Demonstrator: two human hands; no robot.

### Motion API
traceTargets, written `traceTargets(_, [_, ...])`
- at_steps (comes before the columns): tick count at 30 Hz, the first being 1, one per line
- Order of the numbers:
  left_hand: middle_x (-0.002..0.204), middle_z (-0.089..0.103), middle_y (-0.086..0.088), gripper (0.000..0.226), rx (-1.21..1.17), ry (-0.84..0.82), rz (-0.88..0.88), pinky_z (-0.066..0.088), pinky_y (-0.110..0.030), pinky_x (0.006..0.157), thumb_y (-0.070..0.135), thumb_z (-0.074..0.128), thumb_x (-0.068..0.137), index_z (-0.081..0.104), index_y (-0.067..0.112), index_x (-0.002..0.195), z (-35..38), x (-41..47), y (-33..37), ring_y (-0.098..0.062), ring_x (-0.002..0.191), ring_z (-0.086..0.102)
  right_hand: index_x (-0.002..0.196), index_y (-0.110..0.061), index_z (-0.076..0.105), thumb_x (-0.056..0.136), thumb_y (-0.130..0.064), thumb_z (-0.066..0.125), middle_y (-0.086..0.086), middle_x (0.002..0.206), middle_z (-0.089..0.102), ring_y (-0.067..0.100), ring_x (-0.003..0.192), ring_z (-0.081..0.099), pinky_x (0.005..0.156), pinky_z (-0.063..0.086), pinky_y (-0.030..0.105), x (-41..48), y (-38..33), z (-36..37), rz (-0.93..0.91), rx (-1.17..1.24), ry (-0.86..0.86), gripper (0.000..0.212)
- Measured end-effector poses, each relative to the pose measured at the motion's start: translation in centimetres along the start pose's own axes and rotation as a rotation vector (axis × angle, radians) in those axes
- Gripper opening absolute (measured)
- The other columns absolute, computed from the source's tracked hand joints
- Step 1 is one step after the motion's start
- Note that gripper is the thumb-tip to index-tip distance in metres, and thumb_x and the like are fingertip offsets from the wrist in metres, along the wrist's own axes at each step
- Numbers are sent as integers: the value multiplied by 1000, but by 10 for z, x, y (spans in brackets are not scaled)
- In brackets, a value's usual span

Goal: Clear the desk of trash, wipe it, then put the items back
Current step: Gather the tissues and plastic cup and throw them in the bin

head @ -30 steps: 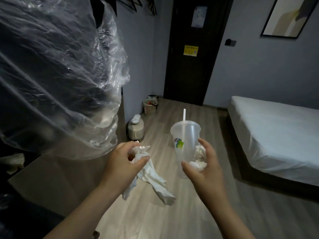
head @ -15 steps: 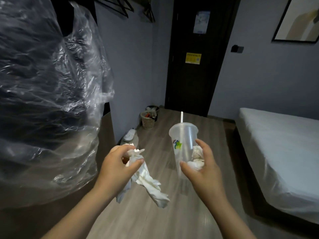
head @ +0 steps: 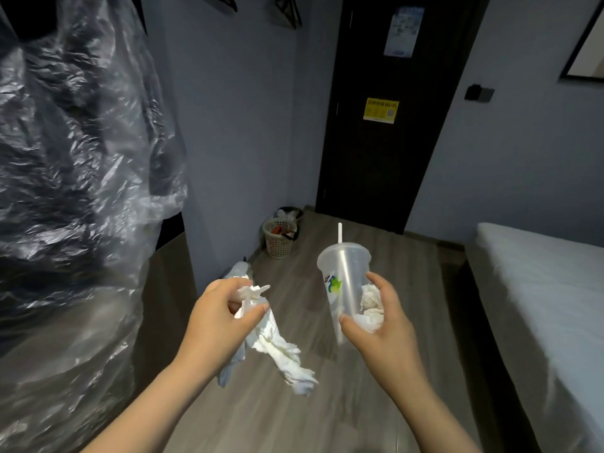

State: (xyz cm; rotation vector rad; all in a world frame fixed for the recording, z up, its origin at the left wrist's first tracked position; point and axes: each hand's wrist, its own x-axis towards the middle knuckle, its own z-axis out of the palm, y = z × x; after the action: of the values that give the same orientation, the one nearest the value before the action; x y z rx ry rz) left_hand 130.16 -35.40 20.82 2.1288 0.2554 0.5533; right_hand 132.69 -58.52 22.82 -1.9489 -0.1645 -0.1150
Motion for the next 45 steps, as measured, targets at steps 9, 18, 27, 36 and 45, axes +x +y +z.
traceTargets(9, [100, 57, 11, 34, 27, -22, -30, 38, -5, 65, 28, 78, 77, 64, 28, 109, 39, 169, -30, 3, 83, 55, 127, -51, 39, 76, -23, 71, -21, 110, 58, -3, 88, 59, 69, 48, 16, 172, 5, 45, 27, -40, 8, 66])
traceTargets(18, [111, 57, 10, 42, 76, -42, -49, 38, -7, 69, 32, 76, 79, 62, 23, 117, 98, 305, -69, 2, 90, 55, 124, -47, 40, 78, -16, 71, -24, 104, 54, -15, 85, 55, 56, 44, 5, 322, 35, 76, 32, -19, -22, 63])
traceTargets(27, [106, 59, 9, 39, 88, 8, -80, 38, -8, 69, 29, 77, 78, 65, 21, 114, 170, 467, -81, 1, 89, 57, 129, -45, 41, 79, -19, 72, -19, 111, 56, -8, 89, 57, 58, 44, 4, 511, 66, 88, 17, 36, -52, 65])
traceTargets(36, [109, 60, 4, 40, 36, 29, -171, 50, -32, 83, 22, 80, 74, 66, 20, 112, 236, 596, -105, -10, 92, 61, 133, -42, 40, 79, -20, 73, -11, 115, 56, -3, 92, 55, 62, 43, 8, 657, 99, 106, 58, 3, -81, 68])
traceTargets(45, [104, 63, 2, 33, 10, 5, -187, 53, -41, 82, 21, 80, 74, 66, 22, 104, 288, 737, -160, -18, 88, 65, 135, -44, 35, 78, -27, 74, -20, 110, 51, -1, 81, 59, 64, 51, 17, 801, 131, 155, 56, -120, -132, 71])
